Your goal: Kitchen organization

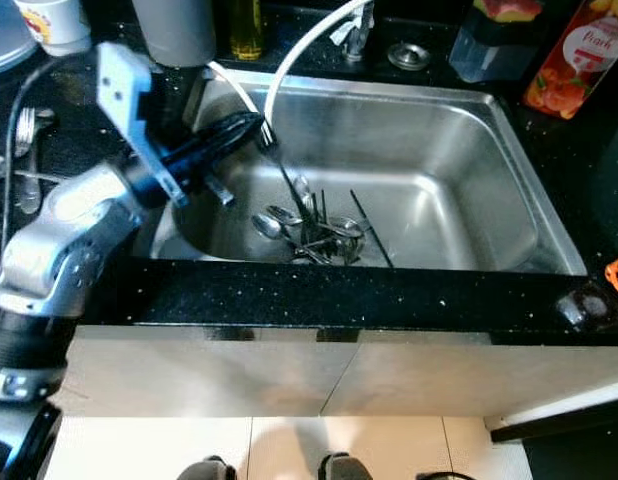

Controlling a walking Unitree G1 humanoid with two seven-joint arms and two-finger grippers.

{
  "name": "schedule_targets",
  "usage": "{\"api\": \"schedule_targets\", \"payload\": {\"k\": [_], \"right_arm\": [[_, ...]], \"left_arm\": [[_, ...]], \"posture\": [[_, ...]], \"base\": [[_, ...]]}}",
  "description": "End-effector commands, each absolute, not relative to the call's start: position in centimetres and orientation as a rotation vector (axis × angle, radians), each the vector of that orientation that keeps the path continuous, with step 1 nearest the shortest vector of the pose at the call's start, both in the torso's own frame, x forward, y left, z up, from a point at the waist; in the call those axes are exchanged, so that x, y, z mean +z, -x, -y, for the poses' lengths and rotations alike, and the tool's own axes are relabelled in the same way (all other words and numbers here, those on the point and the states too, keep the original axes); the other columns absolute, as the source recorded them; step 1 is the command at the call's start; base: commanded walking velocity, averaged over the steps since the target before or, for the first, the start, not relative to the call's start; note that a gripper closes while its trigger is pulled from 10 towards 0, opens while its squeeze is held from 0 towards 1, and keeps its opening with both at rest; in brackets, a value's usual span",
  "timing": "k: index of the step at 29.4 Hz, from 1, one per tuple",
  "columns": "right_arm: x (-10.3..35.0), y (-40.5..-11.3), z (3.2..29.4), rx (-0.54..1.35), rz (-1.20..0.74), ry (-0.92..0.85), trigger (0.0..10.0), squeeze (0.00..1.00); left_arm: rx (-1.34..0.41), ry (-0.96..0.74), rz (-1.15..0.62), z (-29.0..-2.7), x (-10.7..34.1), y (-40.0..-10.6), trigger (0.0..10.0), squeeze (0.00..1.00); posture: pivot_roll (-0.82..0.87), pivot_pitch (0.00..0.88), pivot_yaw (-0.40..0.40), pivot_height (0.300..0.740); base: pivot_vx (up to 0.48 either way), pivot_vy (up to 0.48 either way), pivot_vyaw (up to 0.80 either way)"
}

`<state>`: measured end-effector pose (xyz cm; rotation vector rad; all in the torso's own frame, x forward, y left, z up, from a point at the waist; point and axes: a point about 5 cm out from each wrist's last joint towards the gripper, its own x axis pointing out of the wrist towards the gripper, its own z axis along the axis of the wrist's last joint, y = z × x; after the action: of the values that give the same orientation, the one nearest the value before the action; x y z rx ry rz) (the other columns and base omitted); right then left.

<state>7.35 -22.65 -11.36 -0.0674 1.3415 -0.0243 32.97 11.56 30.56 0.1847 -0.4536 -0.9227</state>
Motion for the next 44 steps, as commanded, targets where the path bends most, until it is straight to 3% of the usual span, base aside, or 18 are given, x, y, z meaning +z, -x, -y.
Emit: {"api": "schedule_targets", "payload": {"k": [1, 9, 16, 25, 26, 35, 36, 39, 44], "right_arm": [[-11.6, -5.8, 22.8, -0.048, -1.375, 0.050, 10.0, 0.00], [-11.8, -3.8, 22.8, -0.064, -1.404, 0.032, 10.0, 0.00], [-11.8, -3.8, 22.6, -0.072, -1.395, 0.021, 10.0, 0.00], [-11.7, -3.9, 22.9, -0.077, -1.379, 0.014, 10.0, 0.00], [-11.7, -4.0, 22.9, -0.078, -1.375, 0.013, 10.0, 0.00], [-11.7, -5.0, 22.7, -0.085, -1.356, 0.004, 10.0, 0.00], [-11.6, -5.3, 22.7, -0.085, -1.351, 0.002, 10.0, 0.00], [-11.5, -6.4, 22.4, -0.079, -1.332, 0.002, 10.0, 0.00], [-11.3, -8.1, 21.9, -0.056, -1.304, 0.008, 10.0, 0.00]], "left_arm": [[-0.978, -0.249, 0.439, -10.7, 29.9, -33.5, 10.0, 0.00], [-1.144, -0.590, 0.353, -8.0, 29.3, -36.3, 10.0, 0.00], [-1.158, -0.847, 0.242, -6.6, 27.4, -38.1, 10.0, 0.00], [-1.204, -0.956, 0.171, -5.5, 25.2, -38.5, 10.0, 0.00], [-1.209, -0.966, 0.170, -5.4, 25.0, -38.6, 10.0, 1.00], [-1.187, -0.977, 0.271, -5.2, 27.2, -38.7, 10.0, 1.00], [-1.177, -0.963, 0.303, -5.2, 28.1, -38.7, 10.0, 0.00], [-1.171, -0.823, 0.520, -5.4, 33.8, -38.0, 10.0, 0.00], [-1.171, -0.642, 0.752, -7.2, 38.7, -36.2, 10.0, 0.00]], "posture": [[0.00, 0.223, -0.025, 0.740], [-0.05, 0.258, -0.003, 0.740], [-0.08, 0.275, 0.012, 0.740], [-0.11, 0.290, 0.016, 0.740], [-0.11, 0.288, 0.018, 0.740], [-0.11, 0.260, 0.019, 0.740], [-0.10, 0.248, 0.015, 0.740], [-0.07, 0.218, 0.009, 0.740], [-0.03, 0.187, -0.008, 0.740]], "base": [[0.000, 0.000, 0.00], [0.000, 0.000, 0.00], [0.000, 0.000, 0.00], [0.000, 0.000, 0.00], [0.000, 0.000, 0.00], [0.000, 0.000, 0.00], [0.000, 0.000, 0.00], [0.000, 0.000, 0.00], [0.000, 0.000, 0.00]]}}
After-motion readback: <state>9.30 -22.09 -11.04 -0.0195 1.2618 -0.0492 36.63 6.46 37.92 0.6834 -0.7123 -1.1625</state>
